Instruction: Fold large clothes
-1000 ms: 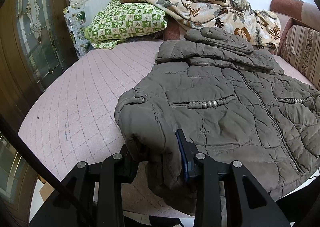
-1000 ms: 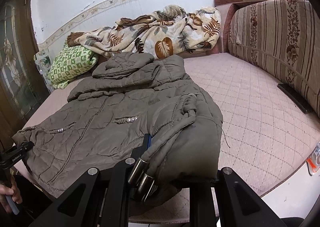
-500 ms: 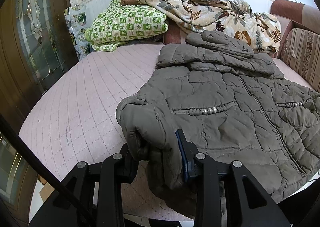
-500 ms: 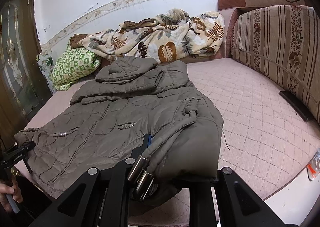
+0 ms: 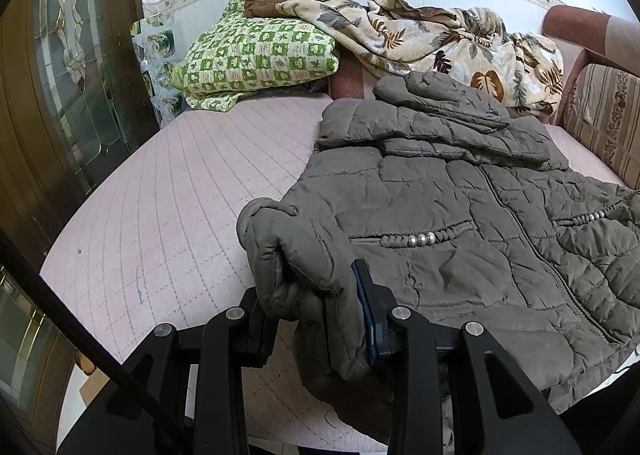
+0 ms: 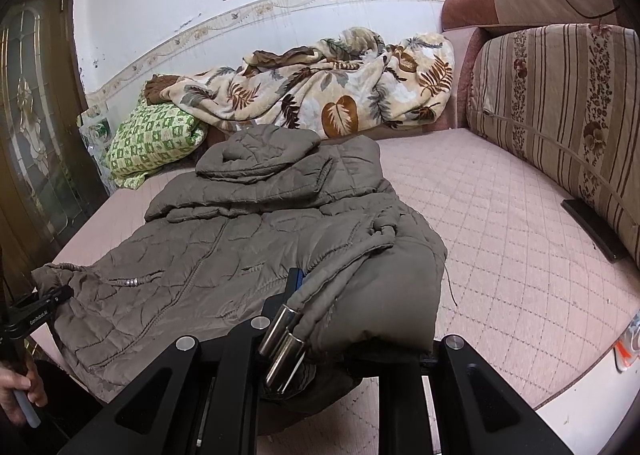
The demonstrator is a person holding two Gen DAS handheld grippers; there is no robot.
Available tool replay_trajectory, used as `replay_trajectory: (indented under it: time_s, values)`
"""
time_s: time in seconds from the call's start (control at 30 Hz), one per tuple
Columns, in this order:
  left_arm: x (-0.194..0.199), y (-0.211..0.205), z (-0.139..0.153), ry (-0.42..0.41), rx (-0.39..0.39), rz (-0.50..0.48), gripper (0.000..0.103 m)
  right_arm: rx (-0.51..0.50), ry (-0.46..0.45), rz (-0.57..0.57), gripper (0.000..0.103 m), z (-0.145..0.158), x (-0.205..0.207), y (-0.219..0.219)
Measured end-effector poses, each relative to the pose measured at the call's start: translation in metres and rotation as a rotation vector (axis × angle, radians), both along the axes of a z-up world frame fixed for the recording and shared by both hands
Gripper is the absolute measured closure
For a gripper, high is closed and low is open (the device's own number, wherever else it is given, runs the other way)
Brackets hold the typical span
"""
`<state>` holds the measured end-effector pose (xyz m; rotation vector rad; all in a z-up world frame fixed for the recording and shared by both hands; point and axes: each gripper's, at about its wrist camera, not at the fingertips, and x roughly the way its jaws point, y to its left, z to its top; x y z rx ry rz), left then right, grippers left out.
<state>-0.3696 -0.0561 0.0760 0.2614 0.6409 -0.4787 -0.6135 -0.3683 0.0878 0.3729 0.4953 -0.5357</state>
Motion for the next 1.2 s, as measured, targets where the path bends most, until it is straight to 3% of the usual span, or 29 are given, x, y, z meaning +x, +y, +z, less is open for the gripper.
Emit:
replay_trajectory:
  time_s: [0.87, 1.2]
  values:
    - [0.015, -0.007, 0.027, -0.042, -0.012, 0.036, 0.070, -0.015, -0.034, 0.005, 0.085, 0.024, 0.013, -0.011]
    - [0.029, -0.010, 0.053, -0.088, -0.043, 0.049, 0.070, -0.007, -0.068, 0.013, 0.085, 0.043, 0.018, -0.025]
